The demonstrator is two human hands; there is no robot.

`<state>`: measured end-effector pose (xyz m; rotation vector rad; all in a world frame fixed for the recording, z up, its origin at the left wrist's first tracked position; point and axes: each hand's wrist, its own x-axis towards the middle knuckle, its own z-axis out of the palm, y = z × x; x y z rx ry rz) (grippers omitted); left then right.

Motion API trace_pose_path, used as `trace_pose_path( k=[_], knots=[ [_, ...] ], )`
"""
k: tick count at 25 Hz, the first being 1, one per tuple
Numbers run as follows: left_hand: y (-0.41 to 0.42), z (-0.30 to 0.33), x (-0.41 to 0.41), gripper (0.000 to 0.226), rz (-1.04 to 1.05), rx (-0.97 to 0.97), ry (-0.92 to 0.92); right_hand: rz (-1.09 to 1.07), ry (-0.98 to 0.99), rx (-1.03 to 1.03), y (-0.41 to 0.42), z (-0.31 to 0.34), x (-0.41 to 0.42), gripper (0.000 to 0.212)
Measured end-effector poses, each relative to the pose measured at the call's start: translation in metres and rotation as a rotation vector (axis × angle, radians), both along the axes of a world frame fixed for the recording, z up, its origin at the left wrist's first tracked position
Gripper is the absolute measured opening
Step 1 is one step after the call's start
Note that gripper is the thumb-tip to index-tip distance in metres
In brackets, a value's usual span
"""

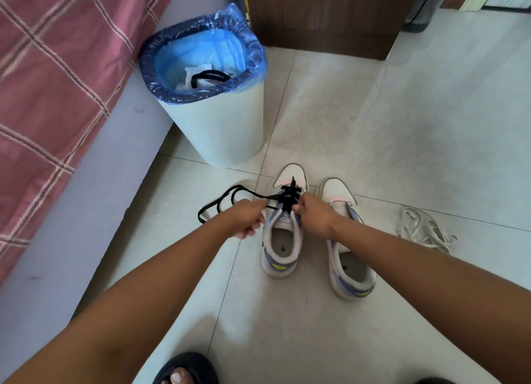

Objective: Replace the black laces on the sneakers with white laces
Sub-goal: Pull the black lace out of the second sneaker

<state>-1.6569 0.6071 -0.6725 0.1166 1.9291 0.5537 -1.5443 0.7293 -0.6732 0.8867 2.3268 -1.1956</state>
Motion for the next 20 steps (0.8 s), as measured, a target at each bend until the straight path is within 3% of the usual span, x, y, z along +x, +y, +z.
trace_pose_path(
  k=[4,7,9,11,15,20],
  knots=[
    [0.015,-0.009,0.005,0.025,0.072,0.088,0.014,-0.008,0.008,-0.021,0.001,0.003,0.001,0.033],
    [0.01,-0.019,-0.009,0.03,-0.149,0.079,0.303,0.054,-0.012,0.009,0.002,0.006,0.001,0.037],
    [0.0,-0.024,-0.016,0.024,-0.29,-0.032,0.557,0.08,-0.006,0.017,0.002,0.008,0.001,0.039],
    [-0.009,-0.026,-0.019,0.016,-0.42,-0.186,0.666,0.098,-0.01,0.035,0.001,0.008,0.002,0.039],
    [-0.007,-0.025,-0.022,0.031,-0.812,-0.382,0.916,0.192,-0.063,0.055,-0.005,0.005,-0.001,0.04],
    [-0.018,-0.025,-0.043,0.036,-0.793,-0.579,0.877,0.145,-0.042,0.041,-0.007,0.005,-0.005,0.04]
  ],
)
